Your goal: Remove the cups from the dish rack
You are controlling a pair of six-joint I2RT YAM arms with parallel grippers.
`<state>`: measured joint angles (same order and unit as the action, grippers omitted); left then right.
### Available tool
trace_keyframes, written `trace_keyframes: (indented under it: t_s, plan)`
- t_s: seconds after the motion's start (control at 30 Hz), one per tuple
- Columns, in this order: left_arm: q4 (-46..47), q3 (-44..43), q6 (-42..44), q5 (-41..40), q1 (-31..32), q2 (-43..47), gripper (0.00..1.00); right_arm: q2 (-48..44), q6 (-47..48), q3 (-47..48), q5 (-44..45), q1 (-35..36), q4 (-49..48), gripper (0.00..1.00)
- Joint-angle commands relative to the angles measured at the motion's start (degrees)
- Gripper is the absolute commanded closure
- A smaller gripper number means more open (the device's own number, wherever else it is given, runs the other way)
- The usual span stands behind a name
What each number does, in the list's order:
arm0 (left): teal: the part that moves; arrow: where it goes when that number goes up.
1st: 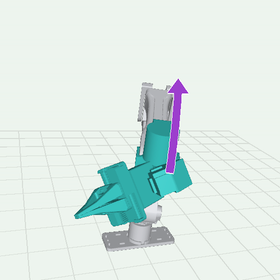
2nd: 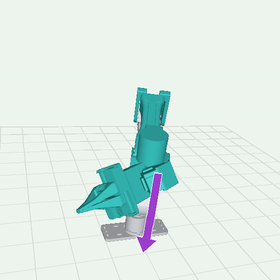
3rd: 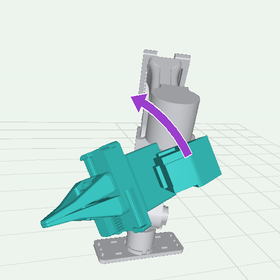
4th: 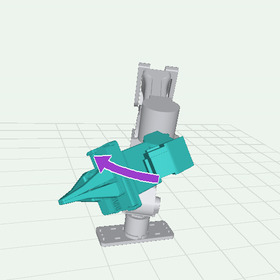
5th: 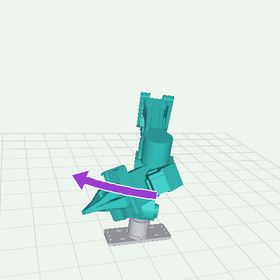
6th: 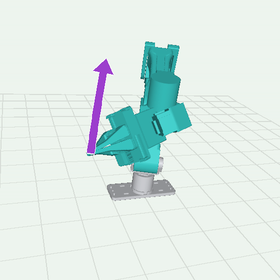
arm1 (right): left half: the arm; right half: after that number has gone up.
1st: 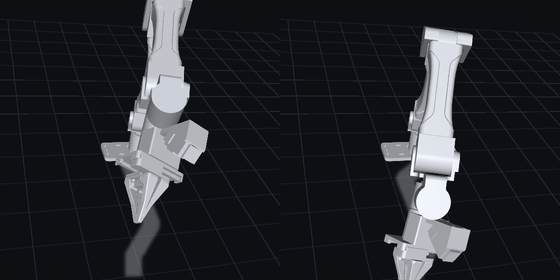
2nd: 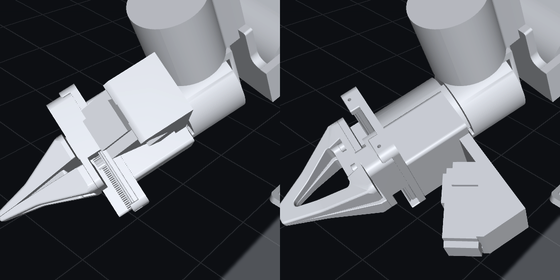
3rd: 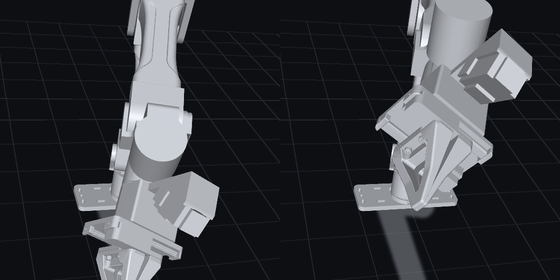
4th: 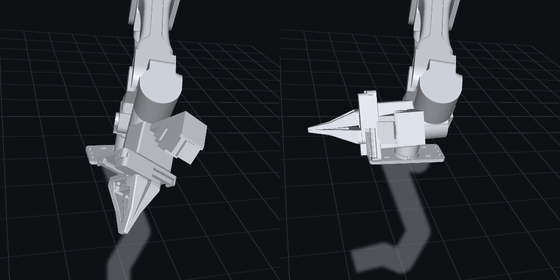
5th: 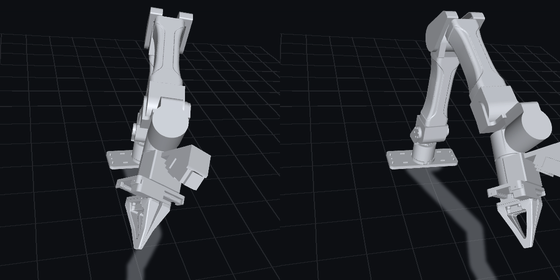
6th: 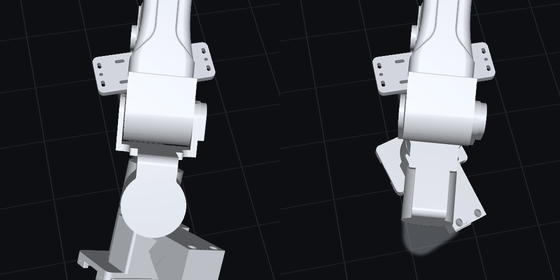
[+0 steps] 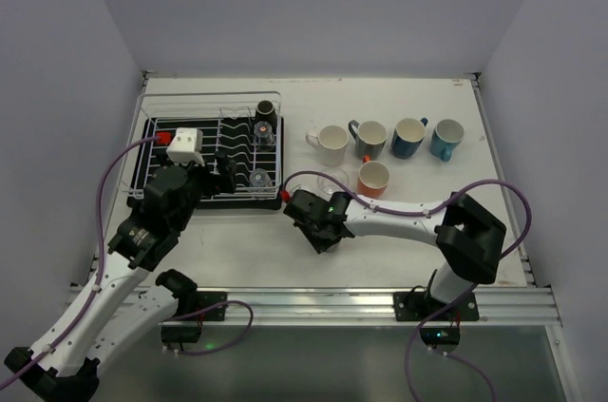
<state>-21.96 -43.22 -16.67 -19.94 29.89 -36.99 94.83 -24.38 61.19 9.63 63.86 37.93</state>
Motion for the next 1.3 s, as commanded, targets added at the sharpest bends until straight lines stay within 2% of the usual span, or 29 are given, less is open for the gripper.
trace_keyframes:
  t_s: [0.0,0.03,0.13,0.17,0.23,0.27,0.3,0.4,0.47,0.6,0.7,0.83,0.93,0.97,1.07,1.27]
  plan:
    - [1.56,0.16,1.46,-0.18,-0.62,0.34,0.0,0.53,0.3,1.74,2.06,0.65,-1.63,0.91]
    - [1.65,0.16,1.37,-0.1,-0.8,0.34,0.0,0.71,0.21,1.83,2.06,0.83,-1.55,0.84]
    - [1.83,0.16,1.37,0.43,-0.89,0.17,0.0,0.19,-0.14,1.74,2.59,1.01,-1.37,0.72]
    - [1.83,0.16,1.2,0.87,-0.89,0.17,0.0,-0.51,-0.23,1.83,2.68,1.01,-1.11,0.64]
    - [1.92,-0.02,0.59,1.83,-0.89,0.08,0.0,-1.74,-0.66,2.35,3.29,1.27,-0.49,0.58]
    - [2.09,-0.11,0.41,3.23,-0.89,-0.01,0.0,-3.58,-0.67,2.53,3.29,1.36,0.03,0.49]
    - [2.18,-0.37,0.15,3.94,-0.97,-0.01,0.0,-4.64,-0.84,2.71,3.38,1.45,0.12,0.45]
    - [2.18,-1.42,-0.73,6.58,-0.97,-0.89,0.0,-9.2,-1.02,3.41,3.47,1.54,0.56,0.36]
    - [2.18,-2.13,-1.26,8.68,-0.97,-2.11,0.0,-11.32,-1.19,3.59,3.03,1.54,0.39,0.34]
    - [2.27,-4.67,-3.28,11.59,-0.89,-5.71,0.01,-15.63,-1.28,3.59,2.85,1.54,0.04,0.33]
    - [3.41,-7.3,-5.04,13.26,-0.89,-10.63,0.06,-19.14,-1.11,3.06,3.82,1.54,-0.58,0.34]
    - [6.38,-11.09,-6.18,10.72,-0.89,-20.45,0.1,-24.5,-1.28,1.05,6.19,1.54,-2.07,0.41]
    - [10.34,-12.93,-6.36,8.88,-0.89,-27.68,0.16,-29.07,-1.46,-1.41,8.03,1.45,-4.79,0.55]
    - [11.05,-13.72,-6.54,8.17,-0.89,-29.52,0.17,-31.26,-1.37,-2.03,8.3,1.45,-5.41,0.64]
    - [13.95,-16.97,-6.01,4.93,-1.06,-36.55,0.21,-34.43,-1.11,-5.02,8.92,1.36,-8.21,0.74]
    - [14.39,-24.71,-4.17,2.55,-2.64,-48.25,0.26,-41.29,-1.02,-9.94,10.41,1.18,-12.26,0.77]
